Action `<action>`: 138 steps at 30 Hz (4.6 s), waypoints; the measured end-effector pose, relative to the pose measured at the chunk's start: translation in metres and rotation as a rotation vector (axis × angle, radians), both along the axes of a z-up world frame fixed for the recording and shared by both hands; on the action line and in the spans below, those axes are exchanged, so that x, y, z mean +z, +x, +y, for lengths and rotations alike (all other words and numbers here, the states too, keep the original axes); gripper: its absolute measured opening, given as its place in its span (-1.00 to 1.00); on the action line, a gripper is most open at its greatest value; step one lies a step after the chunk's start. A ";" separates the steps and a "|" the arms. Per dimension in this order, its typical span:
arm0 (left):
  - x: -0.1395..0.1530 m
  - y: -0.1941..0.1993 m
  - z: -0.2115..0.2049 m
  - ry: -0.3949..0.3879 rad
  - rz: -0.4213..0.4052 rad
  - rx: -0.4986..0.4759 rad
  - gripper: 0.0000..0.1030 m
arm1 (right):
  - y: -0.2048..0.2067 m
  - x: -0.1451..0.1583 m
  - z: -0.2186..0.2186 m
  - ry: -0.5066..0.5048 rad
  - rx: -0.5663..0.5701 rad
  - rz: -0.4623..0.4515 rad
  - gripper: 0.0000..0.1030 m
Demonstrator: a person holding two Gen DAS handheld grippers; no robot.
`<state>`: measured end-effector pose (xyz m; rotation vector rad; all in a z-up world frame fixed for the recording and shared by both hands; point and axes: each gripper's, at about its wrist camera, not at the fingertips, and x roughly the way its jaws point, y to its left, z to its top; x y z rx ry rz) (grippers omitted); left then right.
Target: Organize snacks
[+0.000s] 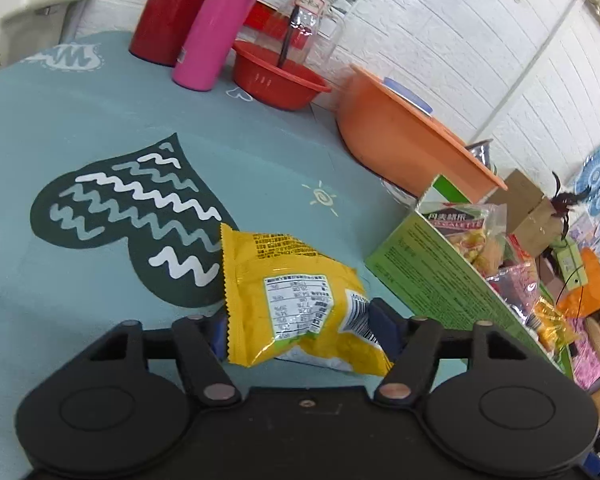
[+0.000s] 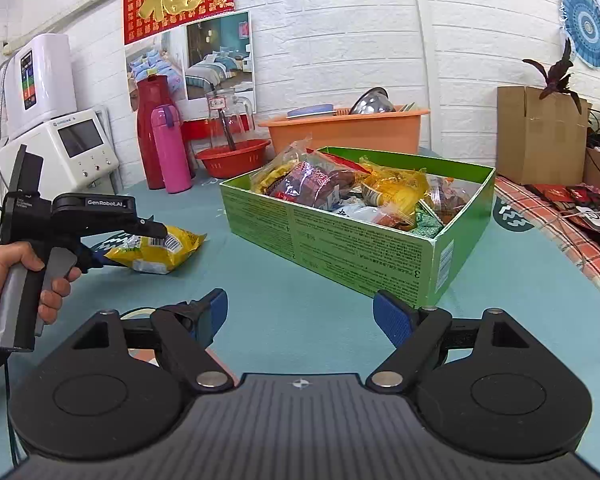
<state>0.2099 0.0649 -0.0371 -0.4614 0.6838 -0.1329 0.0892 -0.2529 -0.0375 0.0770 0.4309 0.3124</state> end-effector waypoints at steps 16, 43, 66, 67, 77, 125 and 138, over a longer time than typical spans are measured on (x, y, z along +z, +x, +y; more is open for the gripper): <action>-0.001 -0.072 -0.066 -0.025 0.002 -0.387 0.32 | -0.011 -0.004 0.001 0.030 0.055 0.029 1.00; -0.004 -0.051 -0.049 -0.158 0.033 -0.368 0.83 | 0.023 -0.025 0.034 0.108 0.206 0.190 0.74; 0.045 -0.070 -0.081 -0.131 -0.126 -0.445 0.26 | 0.004 0.009 0.017 0.092 0.155 0.047 -0.62; 0.050 -0.067 -0.086 -0.130 -0.136 -0.454 0.26 | 0.004 0.012 0.013 0.096 0.145 0.031 -0.62; 0.097 -0.013 -0.145 -0.138 -0.232 -0.534 0.26 | 0.027 0.048 -0.032 0.104 0.024 -0.120 -0.62; 0.106 -0.064 -0.167 0.128 -0.334 -0.293 1.00 | 0.015 0.058 -0.059 -0.034 -0.148 -0.148 1.00; 0.071 -0.141 -0.159 0.271 -0.295 -0.187 1.00 | -0.043 0.037 -0.045 -0.128 -0.146 -0.108 1.00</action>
